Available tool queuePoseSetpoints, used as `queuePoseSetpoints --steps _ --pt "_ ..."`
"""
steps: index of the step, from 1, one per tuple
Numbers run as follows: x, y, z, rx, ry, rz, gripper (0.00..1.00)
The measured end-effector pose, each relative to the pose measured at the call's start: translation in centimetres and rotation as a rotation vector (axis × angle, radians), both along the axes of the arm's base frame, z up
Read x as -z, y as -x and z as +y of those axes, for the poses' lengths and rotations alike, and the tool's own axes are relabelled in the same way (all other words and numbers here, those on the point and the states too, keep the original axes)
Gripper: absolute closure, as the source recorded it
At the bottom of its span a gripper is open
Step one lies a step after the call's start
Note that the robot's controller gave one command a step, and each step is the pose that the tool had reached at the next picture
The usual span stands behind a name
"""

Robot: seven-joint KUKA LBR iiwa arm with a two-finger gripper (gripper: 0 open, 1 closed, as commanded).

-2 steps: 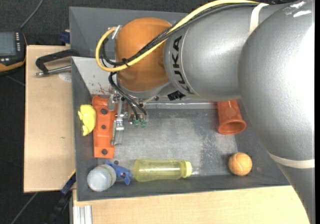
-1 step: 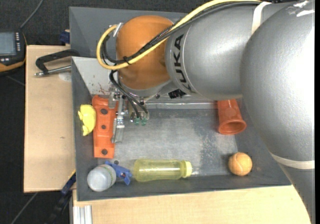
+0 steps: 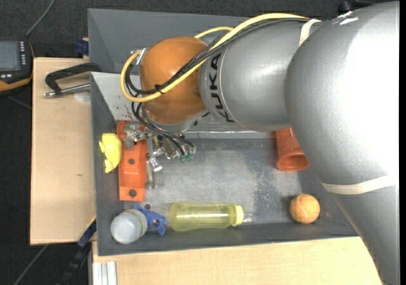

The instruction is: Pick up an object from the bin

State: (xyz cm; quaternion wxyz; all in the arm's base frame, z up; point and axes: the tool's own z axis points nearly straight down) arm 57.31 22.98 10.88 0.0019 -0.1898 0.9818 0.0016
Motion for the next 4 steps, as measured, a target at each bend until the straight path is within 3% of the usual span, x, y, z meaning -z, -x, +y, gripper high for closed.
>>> queuePoseSetpoints --steps 1,2,3,4 --pt "-0.6 0.2 0.0 -0.143 0.000 0.001 0.00" --pt "-0.8 -1.2 0.3 -0.294 0.000 -0.009 0.00" --pt "3.8 -1.9 -0.4 -0.419 0.003 -0.005 0.00" --pt "3.6 -2.8 0.4 -0.570 0.002 -0.018 1.00"
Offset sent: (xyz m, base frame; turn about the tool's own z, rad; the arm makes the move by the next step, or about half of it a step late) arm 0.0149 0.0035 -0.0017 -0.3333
